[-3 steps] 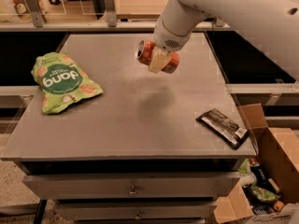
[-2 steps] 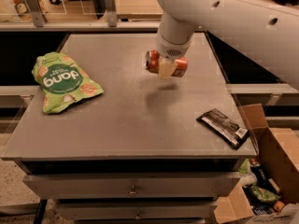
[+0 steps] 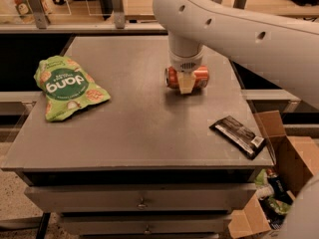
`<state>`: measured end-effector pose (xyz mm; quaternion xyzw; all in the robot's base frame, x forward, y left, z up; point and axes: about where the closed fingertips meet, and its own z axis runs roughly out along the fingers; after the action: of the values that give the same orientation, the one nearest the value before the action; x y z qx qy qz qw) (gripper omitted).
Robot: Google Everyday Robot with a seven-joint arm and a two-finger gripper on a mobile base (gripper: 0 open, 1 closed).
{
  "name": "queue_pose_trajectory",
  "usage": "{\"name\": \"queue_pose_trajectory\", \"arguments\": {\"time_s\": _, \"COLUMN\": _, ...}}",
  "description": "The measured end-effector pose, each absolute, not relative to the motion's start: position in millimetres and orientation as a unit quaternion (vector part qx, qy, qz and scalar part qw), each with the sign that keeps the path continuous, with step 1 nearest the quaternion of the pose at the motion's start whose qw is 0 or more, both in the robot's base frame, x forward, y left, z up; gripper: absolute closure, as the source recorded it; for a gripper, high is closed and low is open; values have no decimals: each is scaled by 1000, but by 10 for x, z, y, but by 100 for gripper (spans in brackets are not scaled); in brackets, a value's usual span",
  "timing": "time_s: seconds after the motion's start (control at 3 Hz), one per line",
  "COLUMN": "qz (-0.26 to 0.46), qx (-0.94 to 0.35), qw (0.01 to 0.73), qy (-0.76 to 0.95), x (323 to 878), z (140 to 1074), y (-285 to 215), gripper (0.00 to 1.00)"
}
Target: Knock coke can over
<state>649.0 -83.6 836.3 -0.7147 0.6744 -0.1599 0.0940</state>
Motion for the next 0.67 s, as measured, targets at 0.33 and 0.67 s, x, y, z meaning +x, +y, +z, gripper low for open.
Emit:
{"name": "queue_pose_trajectory", "arguments": {"time_s": 0.33, "qz": -152, "qx": -723, "qw": 67, "qy": 670, "x": 6449, "z": 8289, "y": -900, "gripper": 14}}
{"name": "queue_pose_trajectory", "arguments": {"time_s": 0.67, "qz": -147, "qx": -726, "qw": 57, "qy": 670, "x": 6446, "z": 8273, "y": -912, "gripper": 0}}
